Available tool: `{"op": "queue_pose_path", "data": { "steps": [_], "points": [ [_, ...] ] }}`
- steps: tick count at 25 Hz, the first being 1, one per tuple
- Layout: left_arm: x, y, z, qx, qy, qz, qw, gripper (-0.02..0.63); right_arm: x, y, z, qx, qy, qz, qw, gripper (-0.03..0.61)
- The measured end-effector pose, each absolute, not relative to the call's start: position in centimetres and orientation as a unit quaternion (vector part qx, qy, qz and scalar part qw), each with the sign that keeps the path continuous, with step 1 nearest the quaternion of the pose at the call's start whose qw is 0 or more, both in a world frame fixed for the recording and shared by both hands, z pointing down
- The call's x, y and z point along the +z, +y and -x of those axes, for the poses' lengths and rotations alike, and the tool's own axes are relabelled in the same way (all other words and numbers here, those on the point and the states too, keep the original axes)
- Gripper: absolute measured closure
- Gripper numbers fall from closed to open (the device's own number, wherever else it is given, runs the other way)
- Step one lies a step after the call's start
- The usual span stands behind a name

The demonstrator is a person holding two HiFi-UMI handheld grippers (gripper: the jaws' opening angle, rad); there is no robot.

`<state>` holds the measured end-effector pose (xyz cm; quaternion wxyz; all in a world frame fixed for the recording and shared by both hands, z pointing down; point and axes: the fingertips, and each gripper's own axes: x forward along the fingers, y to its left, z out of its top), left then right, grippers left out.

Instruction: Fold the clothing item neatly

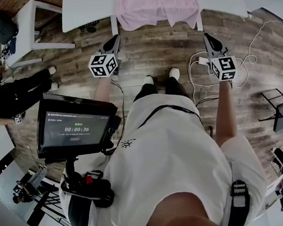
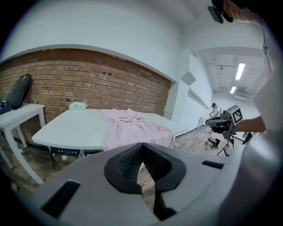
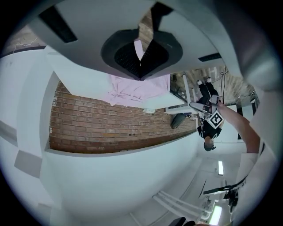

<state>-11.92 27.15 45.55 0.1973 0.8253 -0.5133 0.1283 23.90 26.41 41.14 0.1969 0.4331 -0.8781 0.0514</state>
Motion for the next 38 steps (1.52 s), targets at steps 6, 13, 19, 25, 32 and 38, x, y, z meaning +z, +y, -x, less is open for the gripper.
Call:
{"op": "queue_pose_path", "data": {
  "steps": [6, 13, 19, 25, 32, 38],
  "points": [
    [47.7, 27.0, 13.7, 0.158, -0.533, -0.804, 0.211, 0.611, 43.4, 23.5, -25.1, 0.060, -0.883, -0.412, 0.217, 0.574],
    [53.4, 25.4, 13.0, 0.223, -0.550, -0.773, 0.224, 0.520, 49.9, 20.5, -28.8, 0.094, -0.881, -0.399, 0.237, 0.574],
    [60.4, 22.0, 15.5, 0.277, -0.544, -0.765, 0.206, 0.445, 55.2, 18.2, -28.8, 0.091, -0.876, -0.405, 0.247, 0.571],
    [70.7, 19.1, 18.5, 0.301, -0.531, -0.768, 0.196, 0.425, 64.3, 16.1, -29.3, 0.084, -0.865, -0.424, 0.256, 0.510],
    [80.9, 16.1, 20.8, 0.301, -0.513, -0.784, 0.177, 0.425, 74.5, 13.9, -29.7, 0.073, -0.853, -0.443, 0.265, 0.403],
    [87.2, 13.5, 21.3, 0.305, -0.486, -0.805, 0.147, 0.390, 81.7, 11.5, -30.0, 0.082, -0.851, -0.454, 0.252, 0.290]
  ]
}}
